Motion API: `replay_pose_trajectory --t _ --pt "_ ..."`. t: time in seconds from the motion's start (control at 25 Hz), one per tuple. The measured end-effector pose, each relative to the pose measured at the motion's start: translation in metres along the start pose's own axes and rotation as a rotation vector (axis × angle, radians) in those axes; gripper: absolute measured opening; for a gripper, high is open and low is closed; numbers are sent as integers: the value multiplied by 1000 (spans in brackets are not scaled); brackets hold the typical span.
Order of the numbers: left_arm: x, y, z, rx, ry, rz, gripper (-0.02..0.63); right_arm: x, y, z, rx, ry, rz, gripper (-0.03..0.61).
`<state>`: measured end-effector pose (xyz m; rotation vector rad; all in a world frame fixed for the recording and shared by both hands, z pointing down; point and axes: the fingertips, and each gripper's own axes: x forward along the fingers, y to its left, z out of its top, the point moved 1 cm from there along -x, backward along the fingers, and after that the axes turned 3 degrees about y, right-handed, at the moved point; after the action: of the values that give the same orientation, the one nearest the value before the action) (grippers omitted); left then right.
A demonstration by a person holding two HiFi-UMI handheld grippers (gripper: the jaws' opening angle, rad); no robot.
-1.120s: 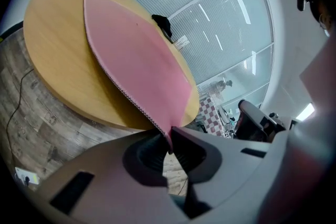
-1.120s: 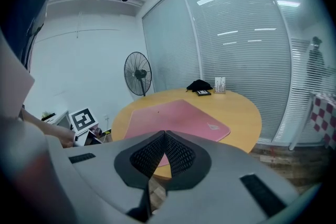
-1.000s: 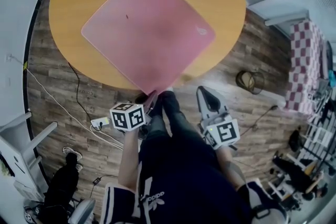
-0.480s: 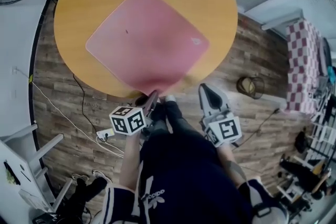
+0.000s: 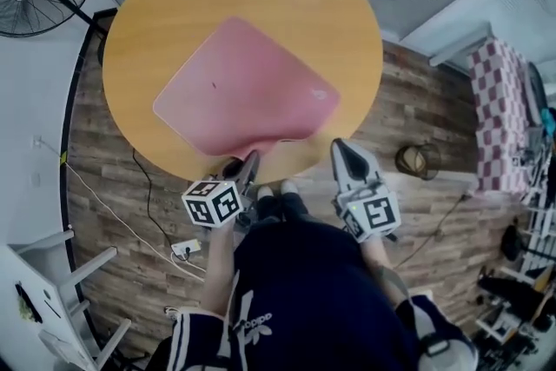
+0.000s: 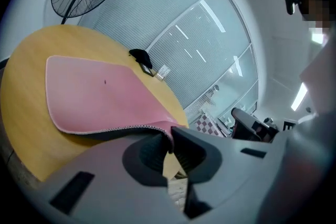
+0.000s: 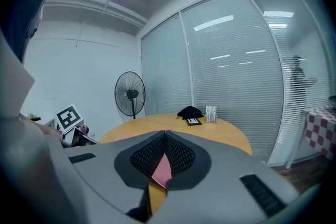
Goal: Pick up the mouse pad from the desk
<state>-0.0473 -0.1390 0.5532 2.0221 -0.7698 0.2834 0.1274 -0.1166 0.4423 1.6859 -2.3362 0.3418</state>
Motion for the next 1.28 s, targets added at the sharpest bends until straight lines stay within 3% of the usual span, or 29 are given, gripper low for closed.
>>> replay_pose_trajectory --t 0.4,0.72,1.28 --pt "-4 -7 52 56 -122 26 20 7 -11 24 0 -64 -12 2" --pt "0 -23 110 146 -197 30 20 12 -16 41 2 -123 0 2" --pt "-6 -38 170 239 -272 33 20 15 -12 62 5 -170 8 2"
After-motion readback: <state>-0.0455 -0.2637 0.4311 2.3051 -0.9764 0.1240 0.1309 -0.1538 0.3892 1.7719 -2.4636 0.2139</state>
